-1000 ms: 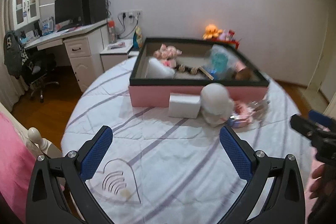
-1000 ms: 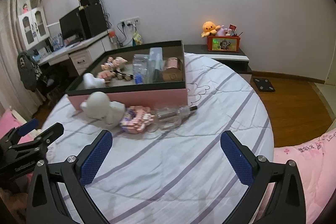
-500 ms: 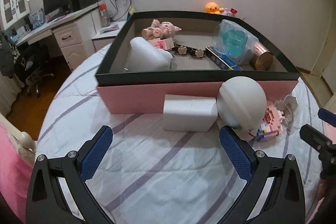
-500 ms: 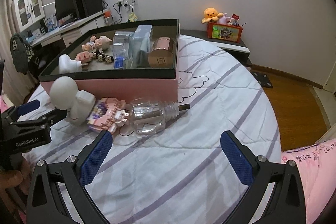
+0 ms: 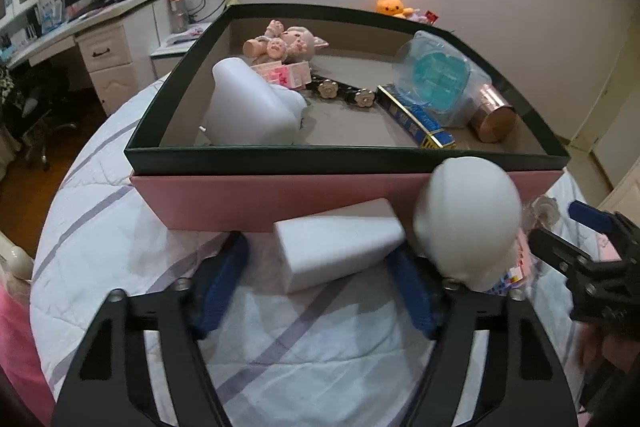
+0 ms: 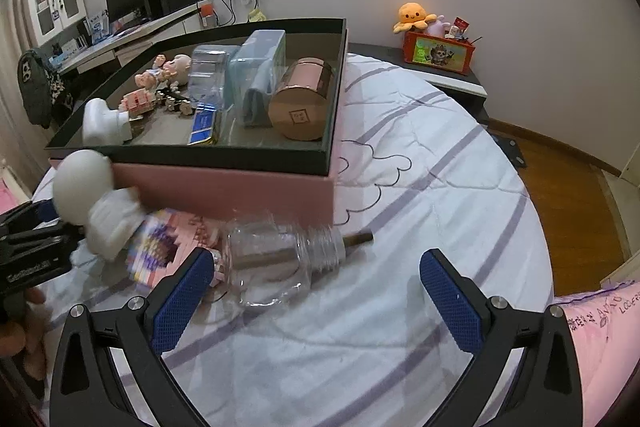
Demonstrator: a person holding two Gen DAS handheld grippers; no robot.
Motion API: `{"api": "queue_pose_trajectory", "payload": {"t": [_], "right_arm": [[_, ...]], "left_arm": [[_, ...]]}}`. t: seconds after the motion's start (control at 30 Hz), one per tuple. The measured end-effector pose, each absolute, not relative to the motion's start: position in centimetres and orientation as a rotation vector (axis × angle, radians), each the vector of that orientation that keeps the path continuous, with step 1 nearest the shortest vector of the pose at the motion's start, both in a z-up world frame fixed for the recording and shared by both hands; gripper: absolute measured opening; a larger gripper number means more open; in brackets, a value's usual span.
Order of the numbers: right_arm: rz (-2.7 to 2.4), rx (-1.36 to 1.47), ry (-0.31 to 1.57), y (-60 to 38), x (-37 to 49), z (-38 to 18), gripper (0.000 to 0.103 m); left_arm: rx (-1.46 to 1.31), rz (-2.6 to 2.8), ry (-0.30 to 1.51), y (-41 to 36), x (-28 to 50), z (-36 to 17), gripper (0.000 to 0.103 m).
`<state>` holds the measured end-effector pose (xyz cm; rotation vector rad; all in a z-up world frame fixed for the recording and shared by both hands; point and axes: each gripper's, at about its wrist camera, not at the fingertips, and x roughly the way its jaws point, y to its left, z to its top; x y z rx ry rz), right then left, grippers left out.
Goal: Organize rigid objects
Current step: 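Grasp the white cylinder with the left gripper while the right grasps the glass bottle, then carry the cylinder and glass bottle into the tray box and release both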
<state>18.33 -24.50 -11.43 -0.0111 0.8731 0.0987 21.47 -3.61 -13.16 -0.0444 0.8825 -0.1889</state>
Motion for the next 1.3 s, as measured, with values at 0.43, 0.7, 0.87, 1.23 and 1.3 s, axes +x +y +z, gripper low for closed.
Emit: {"api": "queue_pose_trajectory", "payload": {"t": [0.43,0.7,0.87,1.23,1.3], "right_arm": [[0.141,0.021,0.860,-25.0,17.5,-11.4,0.075],[0.162,0.049,0.825,-24.8,15.4,-10.0,0.075],[0.185,0.045,0.793,-23.7,14.0,-8.6,0.075],[0.229,0.000,0.724,-21.1,13.3,-5.1,0.075],[0.236,-0.008,0.711,-20.7,13.6,-4.3,0.075]], "left_arm": [[-0.082,-0.209,0.860,-2.4,19.7,-12.7,0.059],[-0.102,-0.185,0.829,-0.4,17.2,-11.8,0.059],[-0.107,-0.172,0.798,0.9,15.8,-10.6,0.059],[-0.103,-0.201,0.715,1.4,14.5,-6.4,0.059],[-0.100,-0.209,0.705,1.1,14.9,-5.7,0.059]]}}
